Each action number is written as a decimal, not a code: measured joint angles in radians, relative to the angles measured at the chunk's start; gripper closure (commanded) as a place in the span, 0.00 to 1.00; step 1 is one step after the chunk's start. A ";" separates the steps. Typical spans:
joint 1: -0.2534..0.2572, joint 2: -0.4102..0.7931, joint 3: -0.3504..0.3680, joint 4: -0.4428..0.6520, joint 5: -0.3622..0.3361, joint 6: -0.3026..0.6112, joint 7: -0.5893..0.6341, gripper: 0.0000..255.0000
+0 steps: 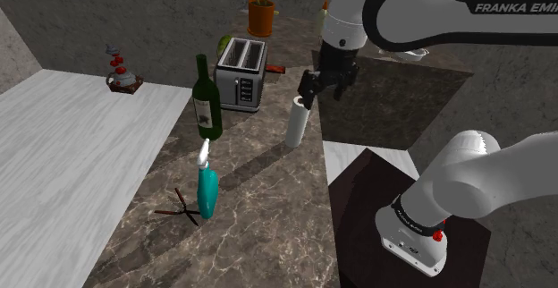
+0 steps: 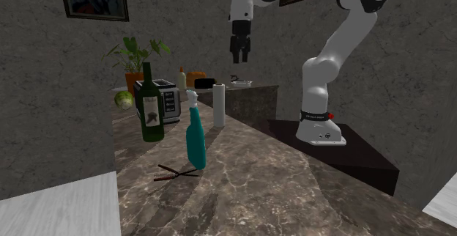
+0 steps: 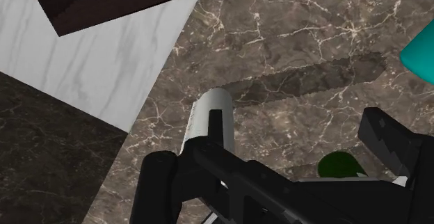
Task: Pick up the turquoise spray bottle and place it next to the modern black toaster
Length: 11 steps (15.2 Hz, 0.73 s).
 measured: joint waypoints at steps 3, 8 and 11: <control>0.008 0.066 0.072 0.041 0.022 0.025 0.097 0.00; 0.008 0.203 0.187 0.138 0.028 0.062 0.263 0.00; 0.003 0.308 0.260 0.209 0.008 0.091 0.373 0.00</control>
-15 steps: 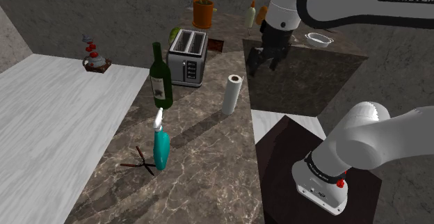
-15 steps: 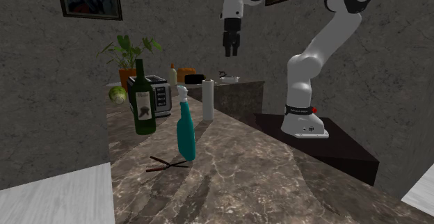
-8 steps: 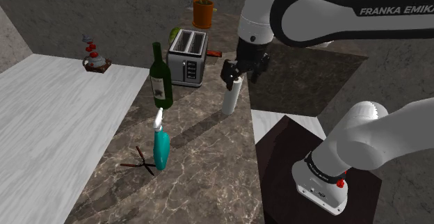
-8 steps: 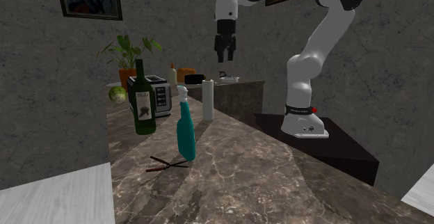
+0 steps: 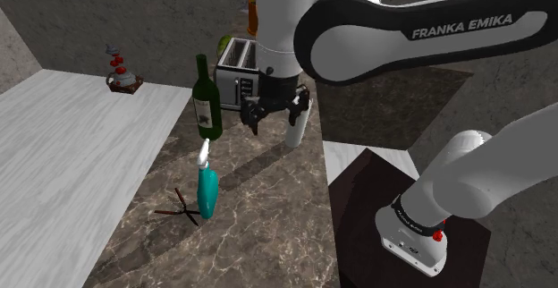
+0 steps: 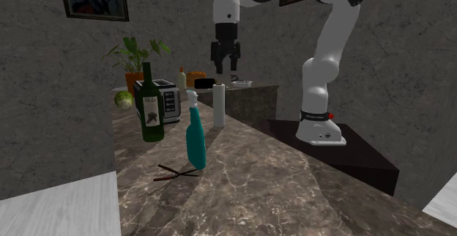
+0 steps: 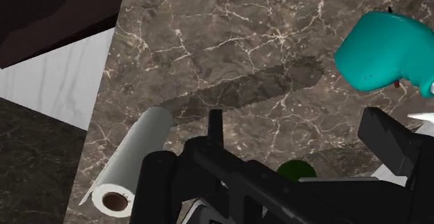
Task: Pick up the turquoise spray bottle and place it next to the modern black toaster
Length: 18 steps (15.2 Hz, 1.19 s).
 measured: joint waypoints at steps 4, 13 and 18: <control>-0.004 0.155 0.088 0.111 -0.061 0.023 0.155 0.00; 0.101 0.572 0.180 0.463 -0.312 -0.025 0.515 0.00; 0.122 0.618 0.173 0.455 -0.344 0.015 0.554 0.00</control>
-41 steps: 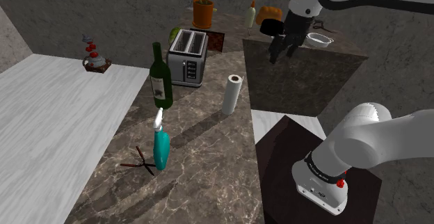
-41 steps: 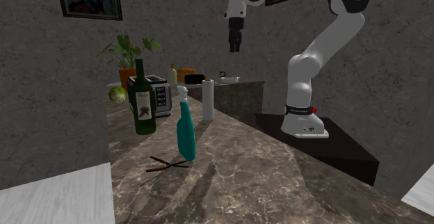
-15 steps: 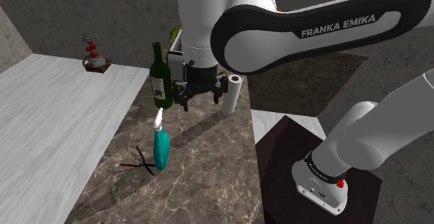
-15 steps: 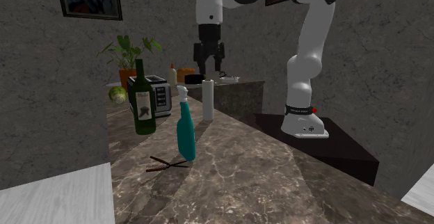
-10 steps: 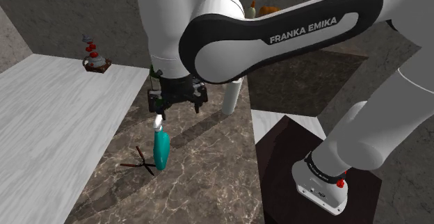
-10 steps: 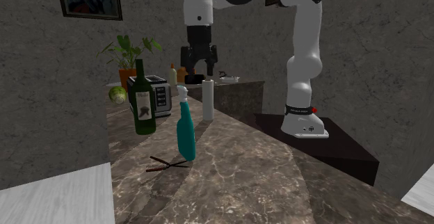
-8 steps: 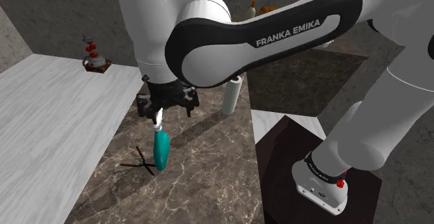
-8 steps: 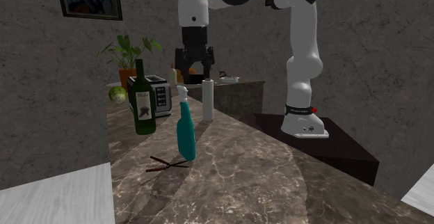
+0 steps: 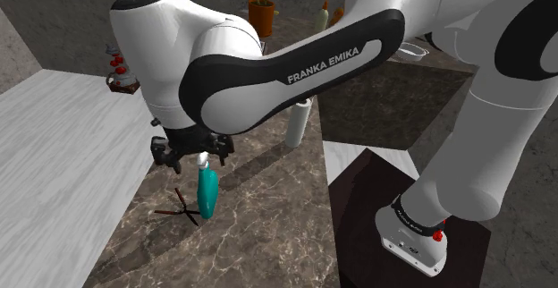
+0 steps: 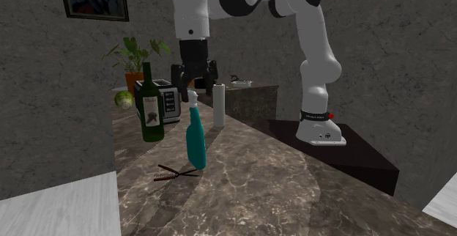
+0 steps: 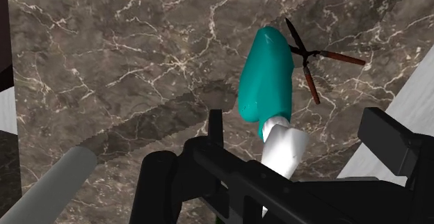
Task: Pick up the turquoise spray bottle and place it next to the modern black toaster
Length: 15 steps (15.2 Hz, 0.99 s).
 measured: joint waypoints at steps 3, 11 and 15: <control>0.004 0.015 -0.004 -0.021 -0.011 0.032 0.010 0.00; 0.004 0.018 -0.006 -0.026 -0.015 0.040 0.011 1.00; 0.004 0.018 -0.005 -0.026 -0.015 0.040 0.011 1.00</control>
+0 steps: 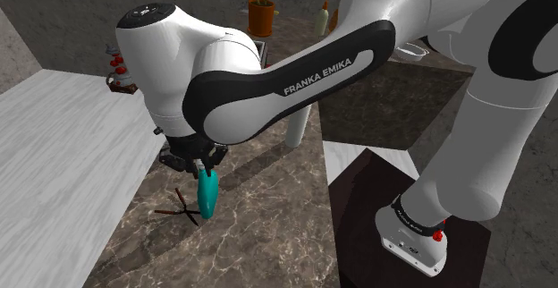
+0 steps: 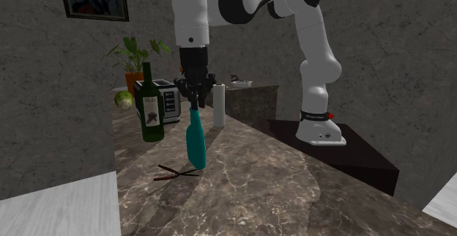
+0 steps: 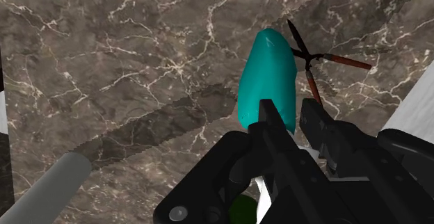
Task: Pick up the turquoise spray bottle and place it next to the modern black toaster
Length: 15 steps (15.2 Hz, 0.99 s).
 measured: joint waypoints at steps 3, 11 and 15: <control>0.000 0.000 0.000 0.000 0.000 0.000 0.000 1.00; -0.005 -0.020 0.005 0.030 0.016 -0.045 -0.012 1.00; -0.003 -0.031 0.010 0.071 0.026 -0.094 -0.019 1.00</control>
